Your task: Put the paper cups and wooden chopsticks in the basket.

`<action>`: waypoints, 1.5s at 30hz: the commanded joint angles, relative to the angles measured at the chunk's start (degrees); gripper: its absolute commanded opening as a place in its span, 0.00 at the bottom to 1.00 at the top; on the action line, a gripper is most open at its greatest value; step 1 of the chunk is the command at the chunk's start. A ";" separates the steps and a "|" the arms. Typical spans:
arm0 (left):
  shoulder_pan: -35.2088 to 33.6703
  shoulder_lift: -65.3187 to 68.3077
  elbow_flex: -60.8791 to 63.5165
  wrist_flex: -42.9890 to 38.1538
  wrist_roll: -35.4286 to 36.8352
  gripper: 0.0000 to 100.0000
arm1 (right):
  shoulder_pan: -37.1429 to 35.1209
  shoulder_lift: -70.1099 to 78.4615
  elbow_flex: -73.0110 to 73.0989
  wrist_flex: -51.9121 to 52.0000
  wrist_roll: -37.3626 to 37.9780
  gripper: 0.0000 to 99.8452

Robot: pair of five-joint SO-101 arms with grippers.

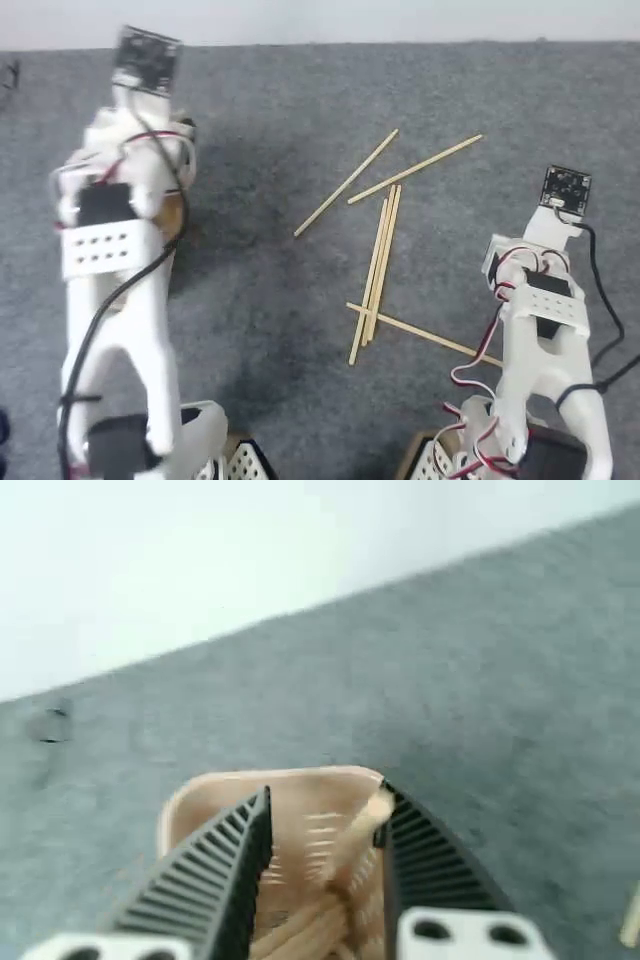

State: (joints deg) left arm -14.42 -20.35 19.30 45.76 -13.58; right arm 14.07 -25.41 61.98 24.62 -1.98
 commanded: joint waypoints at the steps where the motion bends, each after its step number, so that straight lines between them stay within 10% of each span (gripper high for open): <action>1: -3.87 -5.89 -0.66 0.18 -0.70 0.17 | 0.04 -1.36 -0.18 -1.01 -0.62 0.01; 14: -14.15 -17.49 -5.23 0.44 -0.09 0.17 | 0.04 -1.36 -0.18 -1.01 -0.62 0.01; 20: -16.97 -15.47 -13.58 13.71 2.11 0.17 | -1.27 -1.36 -0.18 -1.01 -0.53 0.01; 25: -0.09 -13.98 -20.26 26.81 5.63 0.17 | -1.01 -1.36 -0.18 -0.92 -0.53 0.01; 31: 22.51 -9.76 -14.81 21.98 6.95 0.17 | 0.31 -1.54 -0.18 -0.57 -0.53 0.01; 45: 28.84 34.29 -17.80 3.87 6.77 0.17 | 1.36 -1.80 -0.18 -1.10 -0.97 0.01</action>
State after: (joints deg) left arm 13.54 7.34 8.75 50.86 -7.25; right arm 15.03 -25.41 61.98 24.62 -2.42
